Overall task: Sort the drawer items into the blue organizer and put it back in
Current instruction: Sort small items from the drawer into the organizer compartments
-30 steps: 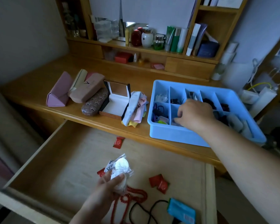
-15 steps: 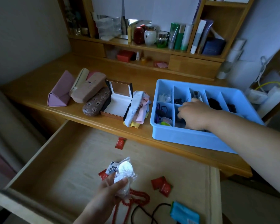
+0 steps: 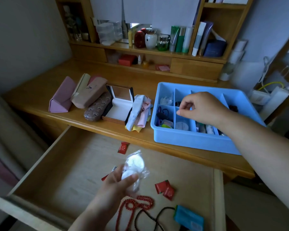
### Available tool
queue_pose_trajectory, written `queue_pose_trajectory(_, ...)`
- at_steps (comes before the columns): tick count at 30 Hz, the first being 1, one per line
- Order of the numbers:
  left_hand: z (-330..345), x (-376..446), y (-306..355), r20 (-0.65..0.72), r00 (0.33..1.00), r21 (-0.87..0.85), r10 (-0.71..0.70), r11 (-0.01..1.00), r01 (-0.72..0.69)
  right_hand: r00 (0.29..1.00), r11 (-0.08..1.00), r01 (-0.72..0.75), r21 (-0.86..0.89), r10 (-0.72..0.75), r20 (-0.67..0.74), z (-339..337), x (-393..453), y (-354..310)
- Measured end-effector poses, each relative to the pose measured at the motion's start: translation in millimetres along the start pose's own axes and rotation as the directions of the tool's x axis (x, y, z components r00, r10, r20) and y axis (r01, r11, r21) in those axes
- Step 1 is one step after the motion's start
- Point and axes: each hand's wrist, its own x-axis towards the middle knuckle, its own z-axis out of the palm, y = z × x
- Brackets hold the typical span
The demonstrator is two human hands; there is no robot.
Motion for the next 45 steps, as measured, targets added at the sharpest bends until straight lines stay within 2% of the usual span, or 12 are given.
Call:
queue_pose_trajectory(1,9,2,9,0.012,0.999,0.087,0.044,0.995,-0.045,1.000,0.987,-0.020,0.158,0.018,0.016,-5,-10,-9)
queue_pose_trajectory(3,30,7,26,0.057,0.993,0.233,0.107,0.965,-0.118,0.963,0.927,-0.099,0.361,-0.002,0.271,-5,-36,-29)
queue_pose_trajectory(6,59,11,40,0.154,0.973,0.376,0.171,0.901,-0.218,0.872,0.928,-0.113,0.356,-0.080,0.483,11,-69,-42)
queue_pose_trajectory(10,63,9,33,0.068,0.983,0.428,0.169,0.885,-0.182,0.961,0.959,-0.111,0.259,0.037,0.274,-3,-70,-25)
queue_pose_trajectory(13,50,0,17,-0.105,0.989,0.432,0.105,0.900,-0.049,0.974,0.971,-0.112,0.213,0.150,-0.172,-27,-49,-2)
queue_pose_trajectory(15,44,-7,7,-0.139,0.988,0.422,0.067,0.907,-0.002,0.946,0.995,-0.077,0.067,0.094,-0.310,-26,-35,3)
queue_pose_trajectory(20,42,-11,-6,-0.145,0.989,0.406,0.023,0.913,0.038,0.994,0.970,0.050,-0.239,-0.072,-0.084,22,-8,13)
queue_pose_trajectory(27,37,-9,-13,-0.162,0.987,0.393,0.019,0.918,0.047,0.966,0.840,0.240,-0.487,-0.155,0.208,21,9,28)
queue_pose_trajectory(33,35,-6,-16,-0.190,0.982,0.379,0.018,0.923,0.057,0.914,0.845,0.174,-0.506,0.052,0.401,20,12,18)
queue_pose_trajectory(40,35,-4,-8,-0.188,0.982,0.259,-0.013,0.964,0.062,0.967,0.792,0.110,-0.601,0.055,0.249,29,17,5)
queue_pose_trajectory(42,38,-3,-2,-0.174,0.985,0.208,-0.010,0.977,0.046,0.974,0.885,0.060,-0.461,0.050,0.222,19,11,6)
queue_pose_trajectory(45,45,2,13,-0.124,0.991,0.237,0.039,0.971,-0.008,0.997,0.994,0.013,-0.107,-0.020,-0.069,1,-9,-2)
